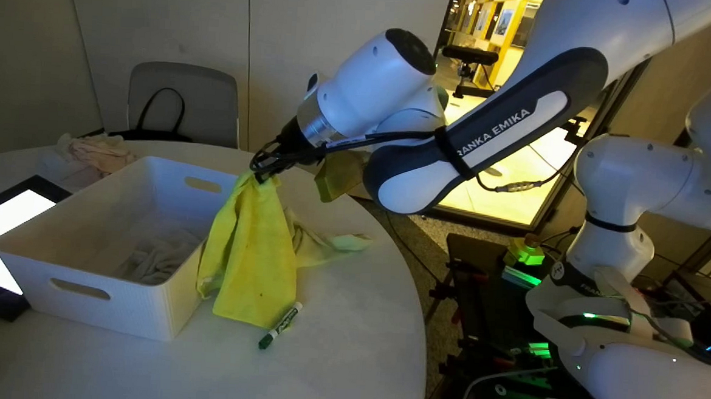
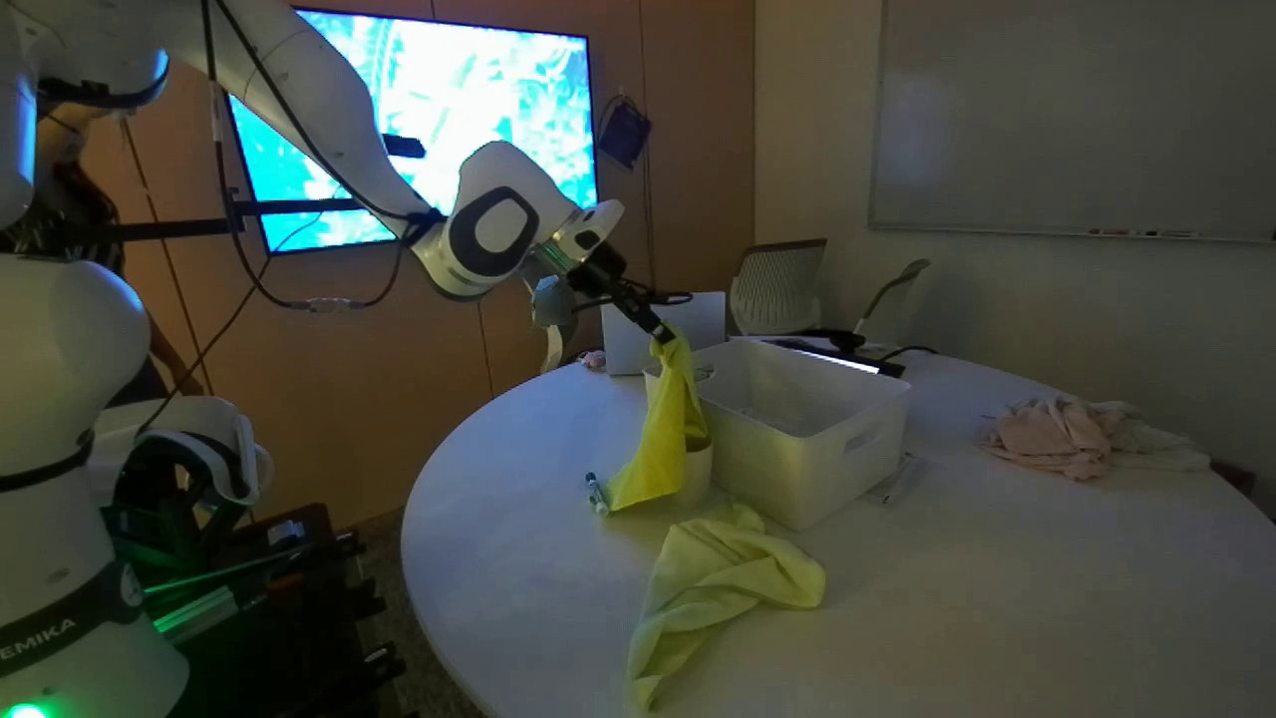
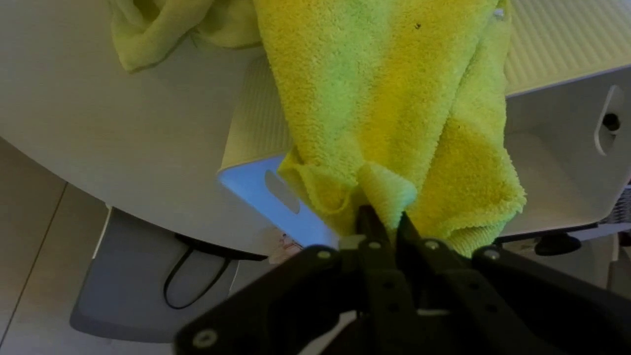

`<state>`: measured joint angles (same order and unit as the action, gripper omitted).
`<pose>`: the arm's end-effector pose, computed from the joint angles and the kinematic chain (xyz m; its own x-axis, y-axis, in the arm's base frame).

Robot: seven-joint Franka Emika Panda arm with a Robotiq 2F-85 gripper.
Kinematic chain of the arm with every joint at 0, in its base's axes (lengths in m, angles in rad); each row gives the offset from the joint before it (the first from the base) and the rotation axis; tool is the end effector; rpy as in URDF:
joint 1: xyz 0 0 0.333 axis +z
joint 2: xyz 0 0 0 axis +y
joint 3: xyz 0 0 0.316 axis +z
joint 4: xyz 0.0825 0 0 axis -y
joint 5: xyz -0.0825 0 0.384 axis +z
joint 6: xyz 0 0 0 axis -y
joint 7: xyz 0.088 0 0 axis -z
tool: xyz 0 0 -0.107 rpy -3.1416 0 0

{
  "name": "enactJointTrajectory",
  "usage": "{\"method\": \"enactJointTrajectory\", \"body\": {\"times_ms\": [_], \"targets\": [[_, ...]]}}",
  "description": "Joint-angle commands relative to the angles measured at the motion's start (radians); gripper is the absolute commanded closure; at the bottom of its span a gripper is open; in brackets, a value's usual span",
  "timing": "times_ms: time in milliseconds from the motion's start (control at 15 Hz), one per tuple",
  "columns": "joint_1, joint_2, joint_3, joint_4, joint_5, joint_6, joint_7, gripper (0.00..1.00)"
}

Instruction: Pick up the yellow towel put it in the basket, pick up a black masking tape put it in the cup, pick up the light yellow towel put it in the basket, pick up the marker put it in the cup, pick up the white-brown towel put it in the basket and pick up the object put it in the cup

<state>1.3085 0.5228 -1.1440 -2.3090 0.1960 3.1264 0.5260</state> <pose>0.5609 0.0994 0.3190 0.7001 -0.2541 0.6672 -0.3539 -0.9352 0.0151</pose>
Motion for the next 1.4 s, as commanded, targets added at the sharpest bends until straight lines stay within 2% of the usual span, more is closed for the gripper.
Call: {"method": "enactJointTrajectory", "body": {"times_ms": [0,467,733,867,1000,1067,1333], "targets": [[0.039,0.044,-0.046,0.041,0.05,-0.026,0.007,0.98],[0.087,0.043,-0.112,0.085,0.055,-0.067,0.016,0.98],[0.143,0.044,-0.169,0.123,0.045,-0.114,0.027,0.98],[0.143,0.041,-0.174,0.158,0.037,-0.14,0.026,0.98],[0.131,0.032,-0.17,0.197,0.027,-0.164,0.023,0.98],[0.084,0.023,-0.14,0.221,0.023,-0.159,0.011,0.98],[-0.003,0.012,-0.096,0.303,0.014,-0.167,0.007,0.98]]}}
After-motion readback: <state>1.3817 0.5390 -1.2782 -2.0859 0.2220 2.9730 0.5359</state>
